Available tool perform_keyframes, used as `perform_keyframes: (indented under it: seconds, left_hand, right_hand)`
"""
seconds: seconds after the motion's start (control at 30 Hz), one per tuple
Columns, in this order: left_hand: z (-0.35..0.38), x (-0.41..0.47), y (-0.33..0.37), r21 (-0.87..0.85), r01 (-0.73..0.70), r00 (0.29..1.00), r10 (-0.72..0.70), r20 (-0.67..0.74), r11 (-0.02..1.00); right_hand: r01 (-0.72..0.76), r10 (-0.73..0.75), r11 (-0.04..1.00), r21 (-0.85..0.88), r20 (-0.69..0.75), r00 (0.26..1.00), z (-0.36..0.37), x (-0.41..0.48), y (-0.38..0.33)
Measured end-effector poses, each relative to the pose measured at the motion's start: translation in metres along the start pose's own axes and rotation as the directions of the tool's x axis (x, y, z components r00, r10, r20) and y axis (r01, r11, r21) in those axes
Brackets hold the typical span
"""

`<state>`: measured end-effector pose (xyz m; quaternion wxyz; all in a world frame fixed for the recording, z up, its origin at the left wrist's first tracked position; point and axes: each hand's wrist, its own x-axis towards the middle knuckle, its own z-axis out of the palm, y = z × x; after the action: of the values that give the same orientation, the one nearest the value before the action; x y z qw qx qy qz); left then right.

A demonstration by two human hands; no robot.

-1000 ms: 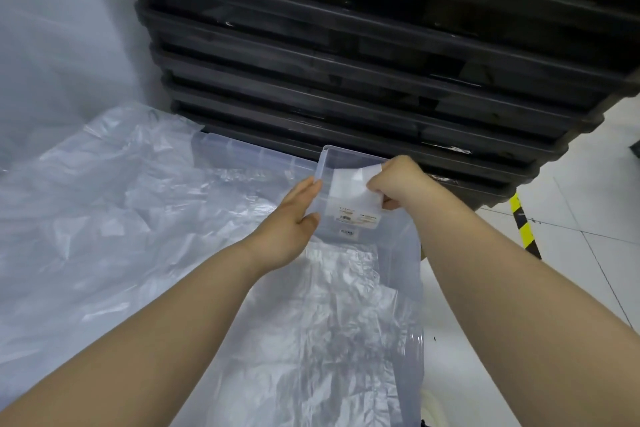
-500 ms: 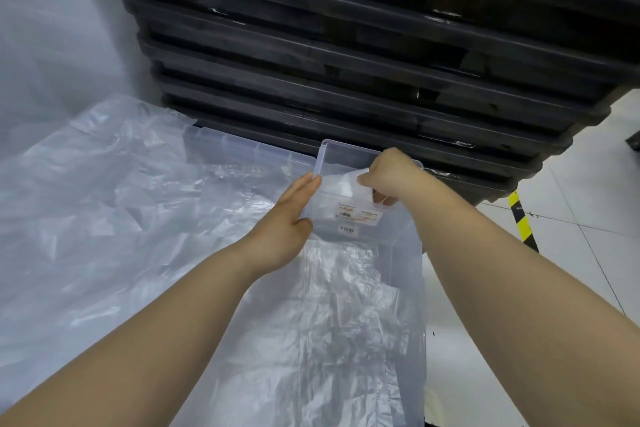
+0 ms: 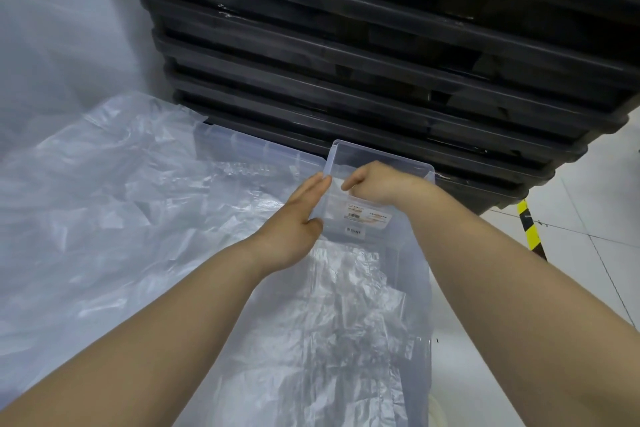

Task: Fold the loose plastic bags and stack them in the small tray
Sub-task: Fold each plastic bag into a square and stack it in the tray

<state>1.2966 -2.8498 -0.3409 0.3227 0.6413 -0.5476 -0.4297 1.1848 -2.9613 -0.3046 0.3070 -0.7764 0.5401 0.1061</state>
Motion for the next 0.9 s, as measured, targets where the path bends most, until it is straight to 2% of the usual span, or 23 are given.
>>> perform_keyframes:
  seconds: [0.1, 0.17, 0.23, 0.3, 0.37, 0.47, 0.53, 0.6, 0.67, 0.77, 0.87, 0.9]
  left_hand:
    - [-0.002, -0.004, 0.005, 0.01, 0.002, 1.0, -0.002, 0.003, 1.0]
    - [-0.007, -0.015, 0.008, 0.077, -0.011, 1.0, 0.011, -0.006, 0.997]
    - [-0.014, -0.036, 0.007, 0.217, -0.041, 0.998, 0.05, -0.035, 0.975]
    - [-0.021, -0.063, 0.001, 0.393, -0.063, 0.996, 0.084, -0.036, 0.917]
    - [-0.025, -0.094, -0.007, 0.557, -0.08, 0.997, 0.073, 0.036, 0.826]
    - [-0.018, -0.135, -0.025, 0.701, -0.115, 0.984, -0.013, 0.175, 0.704]
    - [-0.008, -0.155, -0.036, 0.735, -0.142, 0.972, -0.047, 0.231, 0.663]
    - [-0.001, -0.171, -0.047, 0.746, -0.168, 0.965, -0.046, 0.257, 0.644]
    - [0.001, -0.176, -0.054, 0.772, -0.238, 0.952, -0.017, 0.306, 0.59]
    - [-0.002, -0.176, -0.061, 0.813, -0.296, 0.95, 0.067, 0.304, 0.501]
    - [0.002, -0.17, -0.055, 0.742, -0.308, 0.949, 0.135, 0.286, 0.596]
    - [0.004, -0.167, -0.056, 0.772, -0.305, 0.951, 0.134, 0.279, 0.557]
  right_hand:
    - [-0.006, 0.007, 0.995, 0.1, -0.011, 1.0, -0.004, -0.005, -0.002]
    - [0.043, -0.013, 0.983, 0.181, -0.162, 0.987, -0.006, -0.017, -0.002]
    - [0.134, -0.073, 0.981, 0.143, -0.367, 0.927, -0.001, -0.04, 0.0]
    - [0.223, -0.152, 0.968, 0.118, -0.431, 0.89, 0.015, -0.077, 0.003]
    - [0.305, -0.282, 0.952, 0.018, -0.335, 0.899, 0.042, -0.114, 0.009]
    - [0.366, -0.376, 0.917, -0.158, -0.033, 0.926, 0.088, -0.152, 0.017]
    - [0.417, -0.401, 0.879, -0.23, 0.117, 0.909, 0.11, -0.166, 0.019]
    - [0.45, -0.412, 0.853, -0.265, 0.187, 0.892, 0.127, -0.175, 0.019]
    - [0.462, -0.424, 0.84, -0.285, 0.186, 0.886, 0.139, -0.182, 0.021]
    - [0.452, -0.446, 0.827, -0.334, 0.098, 0.89, 0.151, -0.184, 0.029]
    - [0.458, -0.496, 0.813, -0.36, -0.014, 0.868, 0.154, -0.181, 0.029]
    - [0.451, -0.483, 0.828, -0.332, -0.015, 0.876, 0.151, -0.181, 0.027]
